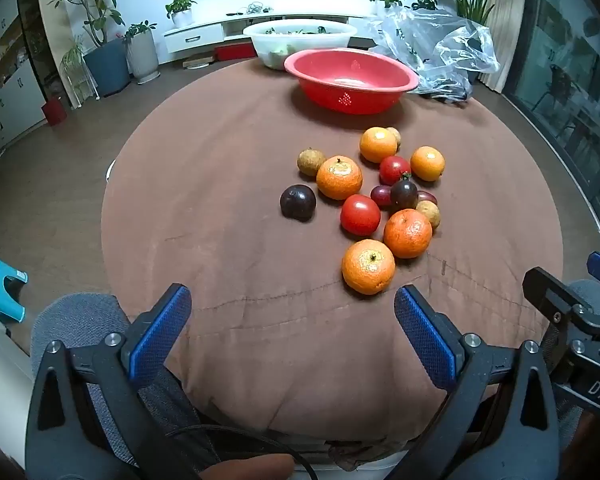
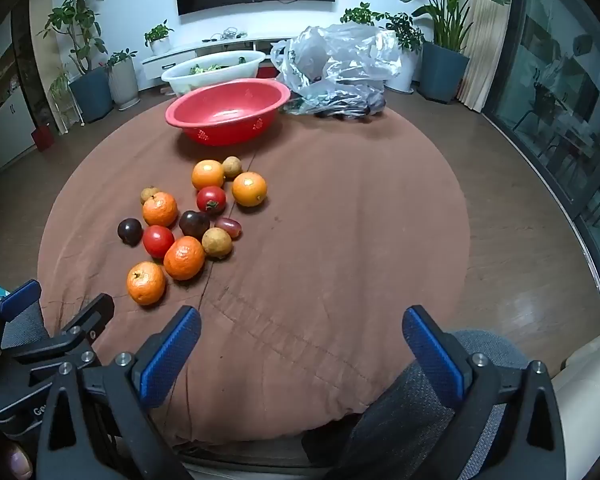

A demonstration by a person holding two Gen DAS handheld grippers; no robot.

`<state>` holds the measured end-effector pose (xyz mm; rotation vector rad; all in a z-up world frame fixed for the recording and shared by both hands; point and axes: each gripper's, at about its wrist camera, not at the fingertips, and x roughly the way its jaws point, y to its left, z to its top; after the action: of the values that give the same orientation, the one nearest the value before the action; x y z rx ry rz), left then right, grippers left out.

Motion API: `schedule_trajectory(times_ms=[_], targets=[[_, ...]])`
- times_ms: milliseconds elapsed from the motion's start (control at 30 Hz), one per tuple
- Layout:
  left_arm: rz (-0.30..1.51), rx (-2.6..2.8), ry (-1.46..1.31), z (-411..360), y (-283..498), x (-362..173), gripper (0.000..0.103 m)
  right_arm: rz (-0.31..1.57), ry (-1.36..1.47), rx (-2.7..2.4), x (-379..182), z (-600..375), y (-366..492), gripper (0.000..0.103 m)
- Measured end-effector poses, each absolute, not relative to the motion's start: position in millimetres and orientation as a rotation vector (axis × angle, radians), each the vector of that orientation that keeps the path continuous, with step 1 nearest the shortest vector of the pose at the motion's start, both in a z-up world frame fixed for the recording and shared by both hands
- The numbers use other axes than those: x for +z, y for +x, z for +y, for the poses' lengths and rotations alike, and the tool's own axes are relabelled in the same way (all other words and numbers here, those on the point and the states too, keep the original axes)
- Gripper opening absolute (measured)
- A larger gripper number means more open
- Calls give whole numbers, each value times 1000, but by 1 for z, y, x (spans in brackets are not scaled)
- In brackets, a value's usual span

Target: Organize fruits

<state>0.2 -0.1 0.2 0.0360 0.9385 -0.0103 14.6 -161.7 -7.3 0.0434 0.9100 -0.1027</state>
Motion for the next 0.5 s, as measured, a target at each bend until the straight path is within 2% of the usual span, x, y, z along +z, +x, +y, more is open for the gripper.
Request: schedule_trajectory(times_ms=[500], targets=[[943, -8, 26, 4, 2, -3, 103, 908, 42, -105, -4, -166, 15, 103]])
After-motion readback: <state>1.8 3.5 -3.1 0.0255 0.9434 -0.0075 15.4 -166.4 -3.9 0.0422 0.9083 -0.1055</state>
